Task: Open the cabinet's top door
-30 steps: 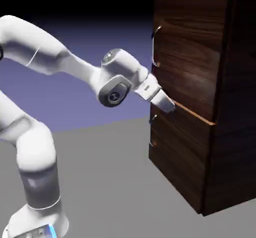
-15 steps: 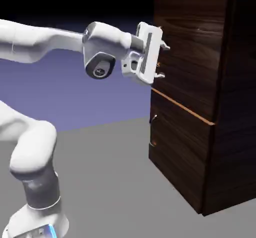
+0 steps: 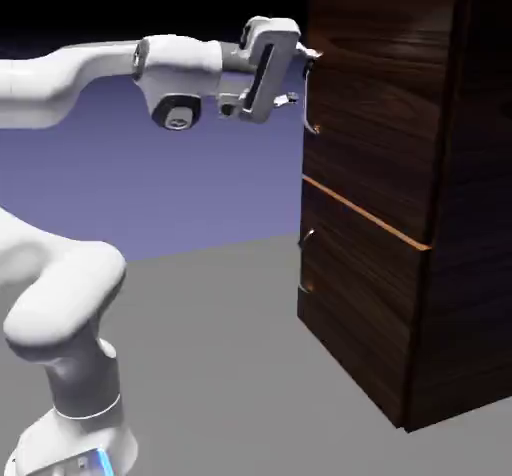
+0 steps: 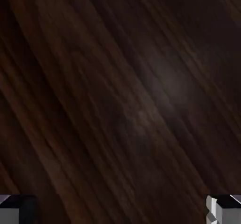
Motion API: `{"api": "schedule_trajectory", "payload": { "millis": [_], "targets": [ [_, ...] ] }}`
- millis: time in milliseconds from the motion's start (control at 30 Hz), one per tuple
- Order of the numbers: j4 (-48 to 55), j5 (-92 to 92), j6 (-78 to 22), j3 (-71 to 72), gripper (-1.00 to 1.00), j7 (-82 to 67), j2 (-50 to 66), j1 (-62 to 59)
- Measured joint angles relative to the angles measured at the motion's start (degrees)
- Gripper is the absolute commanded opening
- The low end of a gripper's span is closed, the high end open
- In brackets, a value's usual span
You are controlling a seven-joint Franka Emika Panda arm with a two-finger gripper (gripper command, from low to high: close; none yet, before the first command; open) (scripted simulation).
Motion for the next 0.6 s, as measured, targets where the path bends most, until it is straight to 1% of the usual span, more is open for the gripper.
{"api": "schedule_trajectory", "payload": {
  "millis": [467,500,600],
  "targets": [
    [7.6,32.6,0.4,18.1,0.00,34.6,-10.1,-13.4],
    [7.6,32.6,0.4,18.1,0.00,34.6,-10.1,-13.4],
    [10.9,34.9,-2.8,19.5,0.00,34.6,-11.5,-19.6]
  ]
}}
